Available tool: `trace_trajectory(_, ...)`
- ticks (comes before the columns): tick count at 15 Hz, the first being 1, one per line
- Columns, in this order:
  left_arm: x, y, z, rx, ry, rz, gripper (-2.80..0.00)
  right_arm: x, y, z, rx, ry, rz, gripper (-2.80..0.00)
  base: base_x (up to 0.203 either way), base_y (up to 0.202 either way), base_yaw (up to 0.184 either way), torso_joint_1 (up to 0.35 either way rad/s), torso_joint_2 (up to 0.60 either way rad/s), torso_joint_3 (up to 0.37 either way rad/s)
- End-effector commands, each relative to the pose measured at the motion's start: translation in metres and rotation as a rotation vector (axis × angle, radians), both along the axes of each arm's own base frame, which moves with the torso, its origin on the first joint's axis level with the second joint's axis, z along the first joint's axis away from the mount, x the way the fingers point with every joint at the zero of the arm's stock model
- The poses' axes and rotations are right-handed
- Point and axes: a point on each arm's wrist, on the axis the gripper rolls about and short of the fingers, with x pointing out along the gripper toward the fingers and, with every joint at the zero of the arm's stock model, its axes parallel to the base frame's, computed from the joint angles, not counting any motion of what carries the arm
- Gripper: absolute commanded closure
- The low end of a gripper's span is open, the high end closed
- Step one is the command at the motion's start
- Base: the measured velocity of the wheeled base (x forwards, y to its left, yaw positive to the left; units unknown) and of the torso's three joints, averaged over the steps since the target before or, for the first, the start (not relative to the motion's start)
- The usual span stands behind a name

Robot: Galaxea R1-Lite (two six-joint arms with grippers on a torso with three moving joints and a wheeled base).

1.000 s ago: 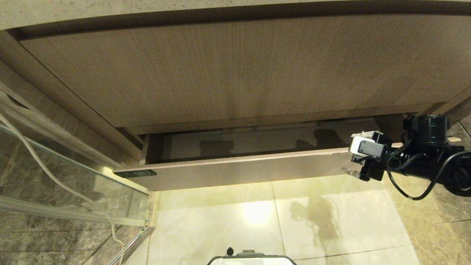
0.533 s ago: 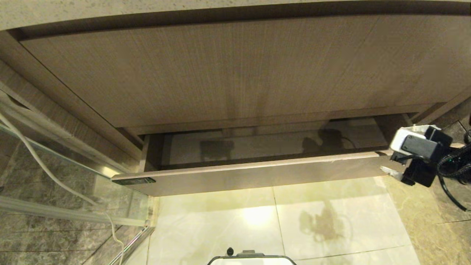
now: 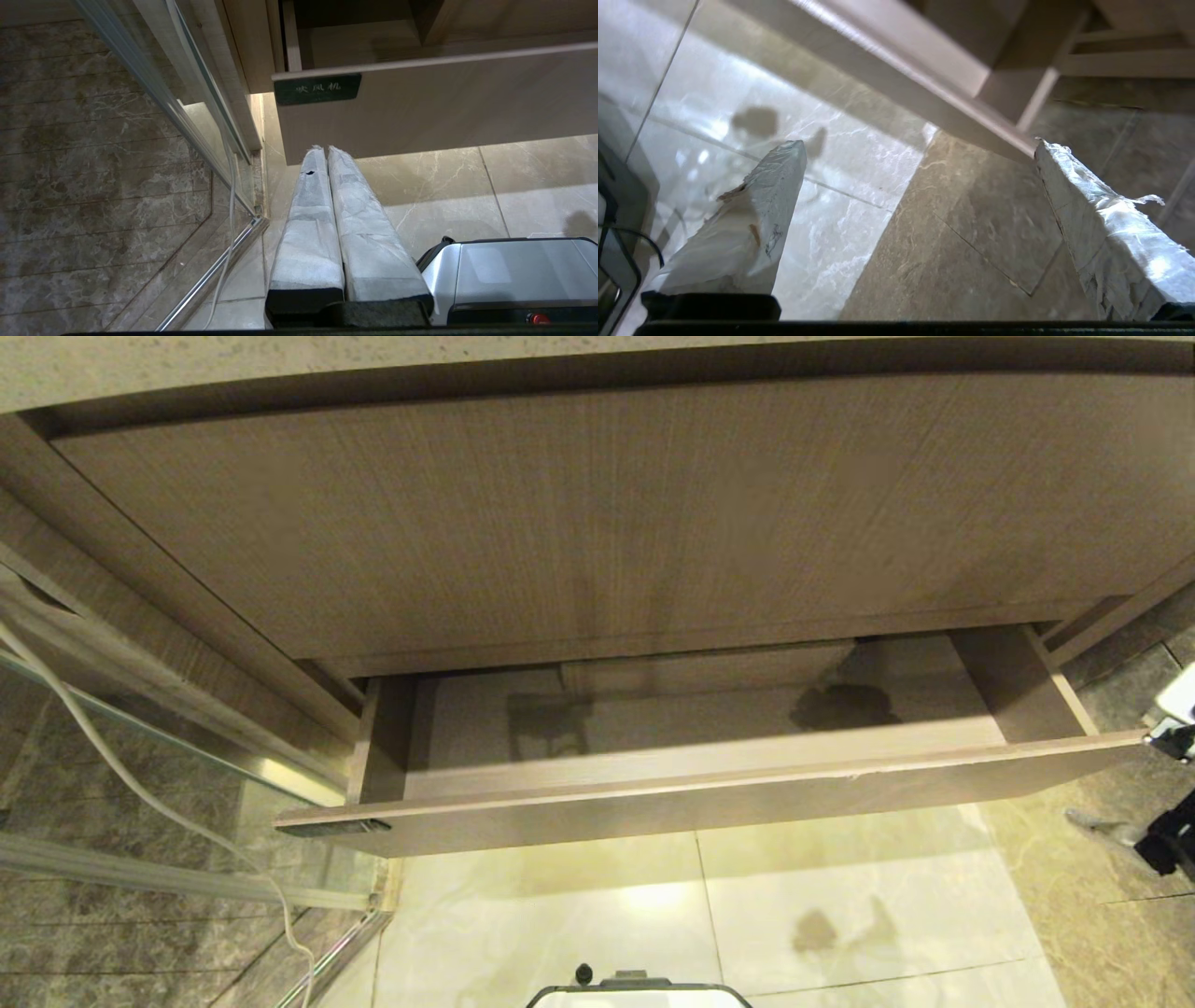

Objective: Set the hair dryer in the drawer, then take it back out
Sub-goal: Pull open the drawer

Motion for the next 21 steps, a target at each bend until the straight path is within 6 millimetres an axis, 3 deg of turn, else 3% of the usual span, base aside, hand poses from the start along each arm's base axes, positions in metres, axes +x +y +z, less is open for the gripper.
trace_trajectory(1,0.0,0.0,0.0,0.0,0.0,0.0,0.0,-0.018,-0.001,0.007,-0.009,-0.066,-0.027,-2.8,0.0,0.0,0.0,0.0,0.0,0.0)
trace_trajectory(5,0.0,0.0,0.0,0.0,0.0,0.0,0.0,-0.033,-0.005,-0.001,0.117,-0.084,-0.142,-2.8,0.0,0.0,0.0,0.0,0.0,0.0)
trace_trajectory(6,0.0,0.0,0.0,0.0,0.001,0.0,0.0,-0.04,-0.004,-0.008,0.185,-0.078,-0.18,0.0,0.0,0.0,0.0,0.0,0.0,0.0)
trace_trajectory(9,0.0,0.0,0.0,0.0,0.0,0.0,0.0,-0.048,-0.003,-0.028,0.21,-0.021,-0.209,0.0,0.0,0.0,0.0,0.0,0.0,0.0)
trace_trajectory(12,0.0,0.0,0.0,0.0,0.0,0.0,0.0,-0.054,-0.005,-0.039,0.196,-0.003,-0.348,0.0,0.0,0.0,0.0,0.0,0.0,0.0)
trace_trajectory(15,0.0,0.0,0.0,0.0,0.0,0.0,0.0,-0.061,-0.001,-0.037,0.411,-0.107,-0.443,0.0,0.0,0.0,0.0,0.0,0.0,0.0)
trace_trajectory(18,0.0,0.0,0.0,0.0,0.001,0.0,0.0,-0.086,0.014,-0.046,0.53,-0.176,-0.353,0.0,0.0,0.0,0.0,0.0,0.0,0.0)
trace_trajectory(21,0.0,0.0,0.0,0.0,0.0,0.0,0.0,-0.12,0.02,-0.079,0.622,-0.217,-0.312,0.0,0.0,0.0,0.0,0.0,0.0,0.0)
